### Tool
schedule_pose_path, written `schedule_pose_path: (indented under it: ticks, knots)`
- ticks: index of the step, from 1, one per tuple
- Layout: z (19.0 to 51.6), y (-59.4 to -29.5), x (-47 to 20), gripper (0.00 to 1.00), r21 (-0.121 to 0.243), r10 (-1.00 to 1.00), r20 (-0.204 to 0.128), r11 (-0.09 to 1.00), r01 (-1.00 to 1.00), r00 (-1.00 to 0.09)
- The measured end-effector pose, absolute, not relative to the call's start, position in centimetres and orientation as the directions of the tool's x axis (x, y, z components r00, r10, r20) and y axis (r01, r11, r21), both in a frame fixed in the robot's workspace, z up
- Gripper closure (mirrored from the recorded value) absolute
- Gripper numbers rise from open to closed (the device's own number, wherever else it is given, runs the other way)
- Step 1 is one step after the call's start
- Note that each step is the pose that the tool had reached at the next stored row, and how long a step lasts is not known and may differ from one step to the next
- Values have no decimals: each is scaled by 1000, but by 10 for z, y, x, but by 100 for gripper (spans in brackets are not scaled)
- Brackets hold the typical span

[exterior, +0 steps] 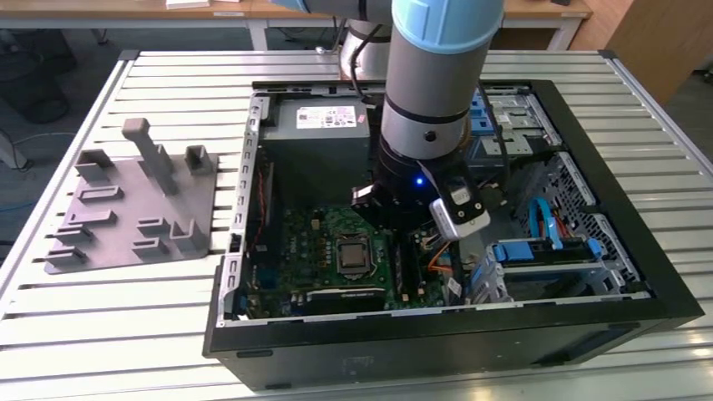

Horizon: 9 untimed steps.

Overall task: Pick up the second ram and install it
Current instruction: 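Insert the second ram into the second slot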

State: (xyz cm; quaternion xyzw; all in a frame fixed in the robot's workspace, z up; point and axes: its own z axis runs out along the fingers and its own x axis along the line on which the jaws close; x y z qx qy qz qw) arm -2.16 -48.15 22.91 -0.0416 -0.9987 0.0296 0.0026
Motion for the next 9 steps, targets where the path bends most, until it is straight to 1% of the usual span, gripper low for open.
schedule_pose_path:
  ticks: [2,5,9]
  knots:
    - [229,-481,-22,86,-60,83,3,995,83,-997]
    - [229,-480,-21,86,-83,83,1,993,83,-997]
    - [228,-476,-17,86,-87,83,1,993,83,-997]
